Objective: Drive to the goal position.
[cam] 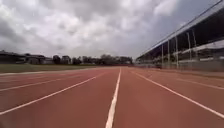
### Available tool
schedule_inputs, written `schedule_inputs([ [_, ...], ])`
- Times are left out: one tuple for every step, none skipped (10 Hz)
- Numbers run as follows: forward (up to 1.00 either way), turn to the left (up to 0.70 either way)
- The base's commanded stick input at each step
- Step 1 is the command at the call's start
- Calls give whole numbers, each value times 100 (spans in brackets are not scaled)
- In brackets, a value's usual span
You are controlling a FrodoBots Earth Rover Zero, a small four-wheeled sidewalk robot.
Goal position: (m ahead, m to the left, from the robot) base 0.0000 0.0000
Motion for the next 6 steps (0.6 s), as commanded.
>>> schedule_inputs([
  [45, 0],
  [45, 0],
  [45, 0],
  [45, 0],
  [45, 0],
  [45, 0],
])
